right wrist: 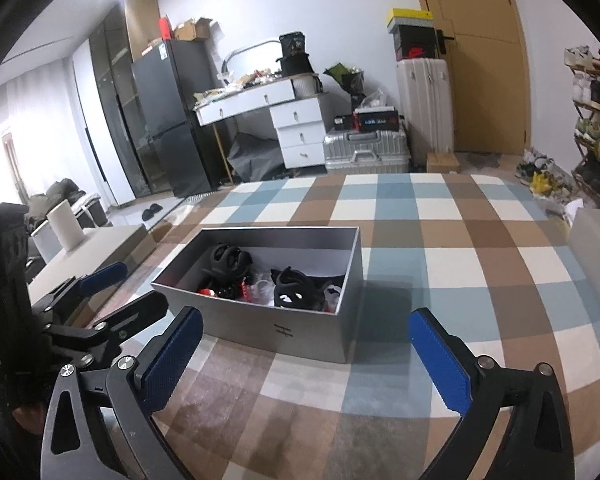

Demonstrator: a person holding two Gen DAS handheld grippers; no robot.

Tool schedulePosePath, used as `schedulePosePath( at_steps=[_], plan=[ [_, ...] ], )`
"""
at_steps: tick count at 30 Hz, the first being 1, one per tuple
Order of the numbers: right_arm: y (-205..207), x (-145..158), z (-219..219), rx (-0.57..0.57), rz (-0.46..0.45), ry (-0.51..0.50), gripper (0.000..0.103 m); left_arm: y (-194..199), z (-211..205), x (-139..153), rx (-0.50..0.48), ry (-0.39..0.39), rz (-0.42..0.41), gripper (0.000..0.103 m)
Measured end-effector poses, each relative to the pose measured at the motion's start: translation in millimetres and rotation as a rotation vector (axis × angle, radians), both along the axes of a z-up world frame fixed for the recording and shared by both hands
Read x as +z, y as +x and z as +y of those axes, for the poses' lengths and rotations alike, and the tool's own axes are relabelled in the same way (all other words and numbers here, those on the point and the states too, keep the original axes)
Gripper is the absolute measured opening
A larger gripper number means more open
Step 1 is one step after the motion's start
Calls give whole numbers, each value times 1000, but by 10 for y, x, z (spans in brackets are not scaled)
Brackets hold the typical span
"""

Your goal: Organize jewelry

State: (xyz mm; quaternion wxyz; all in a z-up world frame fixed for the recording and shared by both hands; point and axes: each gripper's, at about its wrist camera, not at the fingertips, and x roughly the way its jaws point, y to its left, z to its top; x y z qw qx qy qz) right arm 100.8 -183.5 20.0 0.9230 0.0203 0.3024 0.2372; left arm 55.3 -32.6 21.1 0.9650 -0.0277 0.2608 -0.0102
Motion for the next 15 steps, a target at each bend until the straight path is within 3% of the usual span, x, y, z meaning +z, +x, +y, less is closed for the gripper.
schedulePosePath(
  at_steps=[7, 15],
  plan=[
    [-187, -6, -89, 25, -71, 34, 103, -165, 42, -50, 31, 33, -7, 102],
    [-299, -7, -94, 39, -141, 57, 103, -135, 100, -61, 41, 11, 6, 102]
  ],
)
